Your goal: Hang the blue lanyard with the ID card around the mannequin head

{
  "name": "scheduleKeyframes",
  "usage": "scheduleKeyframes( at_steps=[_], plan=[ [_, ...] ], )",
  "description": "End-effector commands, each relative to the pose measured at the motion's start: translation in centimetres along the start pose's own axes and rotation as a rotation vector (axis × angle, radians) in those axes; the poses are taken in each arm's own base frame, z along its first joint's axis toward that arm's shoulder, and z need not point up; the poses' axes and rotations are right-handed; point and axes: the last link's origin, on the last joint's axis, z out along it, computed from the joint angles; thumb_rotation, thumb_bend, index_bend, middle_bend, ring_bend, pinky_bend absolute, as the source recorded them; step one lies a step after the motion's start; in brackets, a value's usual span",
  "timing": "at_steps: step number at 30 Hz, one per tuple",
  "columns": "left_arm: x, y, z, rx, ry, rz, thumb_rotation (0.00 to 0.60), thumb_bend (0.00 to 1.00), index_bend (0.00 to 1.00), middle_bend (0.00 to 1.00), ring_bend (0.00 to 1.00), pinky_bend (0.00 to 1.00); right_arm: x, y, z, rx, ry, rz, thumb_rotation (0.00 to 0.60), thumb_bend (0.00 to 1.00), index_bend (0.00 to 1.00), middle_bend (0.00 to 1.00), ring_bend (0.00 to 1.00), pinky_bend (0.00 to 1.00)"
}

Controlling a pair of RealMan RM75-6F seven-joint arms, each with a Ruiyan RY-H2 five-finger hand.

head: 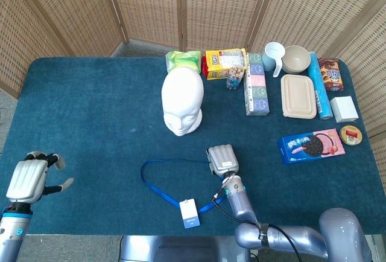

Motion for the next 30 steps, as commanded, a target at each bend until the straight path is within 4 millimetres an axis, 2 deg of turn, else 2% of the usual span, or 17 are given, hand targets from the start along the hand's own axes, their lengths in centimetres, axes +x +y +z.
scheduleKeyframes(
  at_steps=[1,8,12,18,22,27,30],
  plan=[
    [0.1,0.0,0.3,0.001,-0.001,0.011,0.509,0.18,0.53,0.54,0.49,0.35,0.2,0.0,0.0,0.001,0.004,0.006,0.600,0.50,0.58,0.99,1.00,1.00],
    [0.0,0.7,2.0,-0.026,-0.022,0.073,0.493,0.18,0.53,0.58,0.58,0.58,0.6,0.0,-0.4,0.010,0.012,0.022,0.598,0.50,0.58,0.99,1.00,1.00],
    [-0.4,1.6,3.5,-0.067,-0.042,0.134,0.488,0.18,0.53,0.69,0.70,0.68,0.7,-0.1,-0.6,0.018,0.014,0.034,0.600,0.50,0.58,0.99,1.00,1.00],
    [-1.8,3.8,6.0,-0.139,-0.110,0.207,0.487,0.18,0.53,0.92,0.96,0.83,0.9,-0.3,-0.9,0.028,0.016,0.046,0.600,0.50,0.59,0.99,1.00,1.00],
    [-3.0,5.9,7.7,-0.192,-0.149,0.223,0.485,0.18,0.53,1.00,1.00,0.91,0.9,-0.4,-1.0,0.034,0.013,0.054,0.600,0.50,0.59,0.99,1.00,1.00],
    [-4.4,8.5,9.3,-0.225,-0.164,0.203,0.487,0.18,0.53,1.00,1.00,0.99,0.8,-0.5,-1.2,0.038,0.009,0.063,0.600,0.50,0.59,0.99,1.00,1.00],
    [-5.3,9.9,10.1,-0.227,-0.199,0.172,0.487,0.20,0.53,1.00,1.00,1.00,0.8,-0.3,-1.3,0.038,0.008,0.064,0.600,0.50,0.59,0.99,1.00,1.00]
  ],
)
